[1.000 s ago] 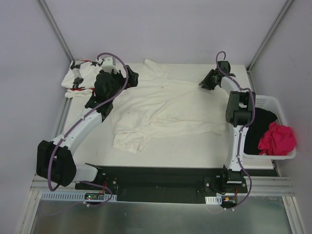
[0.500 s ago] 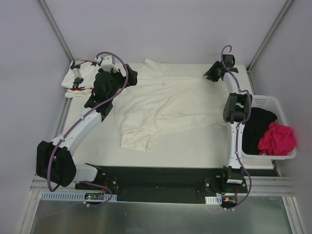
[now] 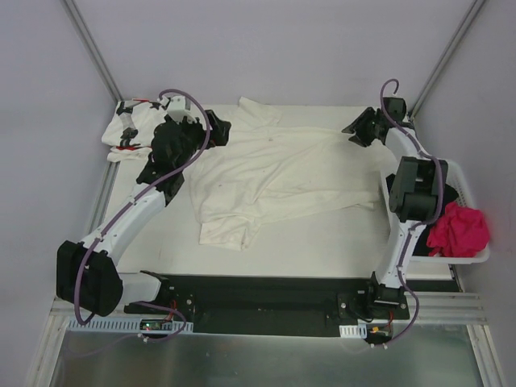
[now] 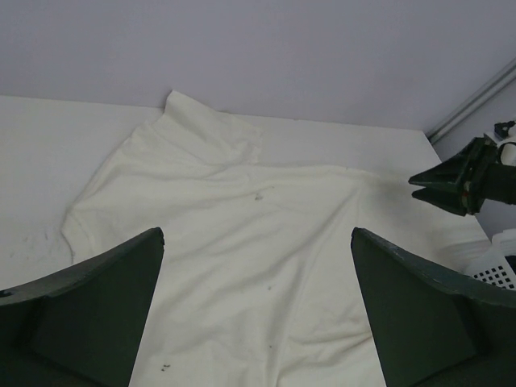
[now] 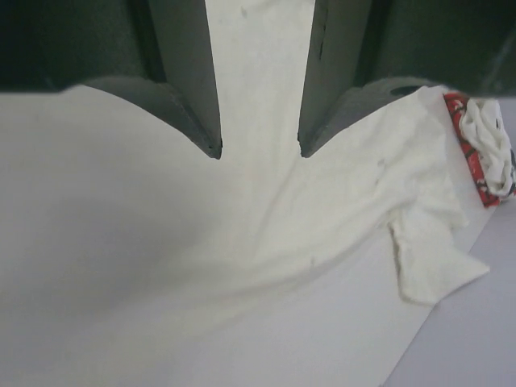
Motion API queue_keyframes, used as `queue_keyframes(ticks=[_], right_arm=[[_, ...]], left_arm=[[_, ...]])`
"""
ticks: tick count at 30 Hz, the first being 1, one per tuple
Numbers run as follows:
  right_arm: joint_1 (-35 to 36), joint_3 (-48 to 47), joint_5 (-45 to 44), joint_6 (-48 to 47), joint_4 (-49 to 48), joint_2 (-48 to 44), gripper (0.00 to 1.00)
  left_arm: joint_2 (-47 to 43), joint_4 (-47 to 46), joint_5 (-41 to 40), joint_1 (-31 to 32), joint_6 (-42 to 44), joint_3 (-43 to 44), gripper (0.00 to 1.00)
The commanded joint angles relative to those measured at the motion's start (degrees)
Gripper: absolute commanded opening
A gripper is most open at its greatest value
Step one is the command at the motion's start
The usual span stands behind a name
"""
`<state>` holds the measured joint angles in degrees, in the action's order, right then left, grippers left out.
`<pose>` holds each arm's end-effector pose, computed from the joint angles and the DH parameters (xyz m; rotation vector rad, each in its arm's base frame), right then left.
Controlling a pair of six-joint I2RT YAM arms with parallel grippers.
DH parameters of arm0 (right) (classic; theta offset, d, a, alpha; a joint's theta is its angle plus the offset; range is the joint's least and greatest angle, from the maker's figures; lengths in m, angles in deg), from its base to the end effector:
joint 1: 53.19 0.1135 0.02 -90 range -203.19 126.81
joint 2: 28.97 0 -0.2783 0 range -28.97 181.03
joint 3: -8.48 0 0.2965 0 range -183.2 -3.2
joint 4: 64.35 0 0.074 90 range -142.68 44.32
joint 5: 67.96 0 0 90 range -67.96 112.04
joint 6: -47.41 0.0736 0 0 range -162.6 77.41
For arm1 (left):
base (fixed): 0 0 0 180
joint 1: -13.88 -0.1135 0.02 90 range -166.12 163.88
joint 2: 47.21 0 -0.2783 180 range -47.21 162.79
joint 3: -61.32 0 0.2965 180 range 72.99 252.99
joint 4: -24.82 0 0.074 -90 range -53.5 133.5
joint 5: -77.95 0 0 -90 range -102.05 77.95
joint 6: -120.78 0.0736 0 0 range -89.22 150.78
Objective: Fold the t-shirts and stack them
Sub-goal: Flatten out the tshirt
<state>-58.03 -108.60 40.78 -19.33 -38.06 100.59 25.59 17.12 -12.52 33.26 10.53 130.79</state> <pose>0.5986 -0.0270 0.1740 0.3741 2.2291 0.5399 0.3595 -0.1258 0.3734 -0.0183 1.5191 -0.5500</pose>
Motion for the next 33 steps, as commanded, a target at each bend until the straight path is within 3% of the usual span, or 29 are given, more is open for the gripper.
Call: queue_keyframes(ticks=[1,5,10,16,21,27,33], right_arm=[[2.5,14.8,3.0,-0.9,-9.1,-17.4,0.46],[4.8,25.0,7.1,1.3,-13.6,-24.4,0.46],[8.0,32.5,10.7,2.6,-20.0,-29.6,0.46],[8.7,37.5,13.7,3.1,-23.2,-36.1,0.46],[8.4,39.1,12.3,-1.0,-19.5,-40.4,0.46],[7.4,39.7,12.5,-1.0,-19.0,-42.8,0.46],[6.5,40.0,13.0,1.0,-19.6,-44.9,0.47]], left_arm=[[1.0,-4.0,3.9,-0.5,-1.6,-1.5,0.99],[5.5,-8.0,6.8,-0.6,-2.2,-0.9,0.99],[21.7,-6.2,15.2,-0.8,-3.0,8.1,0.99],[44.1,-6.4,29.7,-2.1,-14.3,23.0,0.99],[57.0,-14.4,36.1,-3.5,-24.5,31.4,0.99],[62.3,-15.3,37.1,-4.4,-29.5,35.6,0.99],[62.3,-19.3,35.1,-7.1,-35.2,30.3,0.99]])
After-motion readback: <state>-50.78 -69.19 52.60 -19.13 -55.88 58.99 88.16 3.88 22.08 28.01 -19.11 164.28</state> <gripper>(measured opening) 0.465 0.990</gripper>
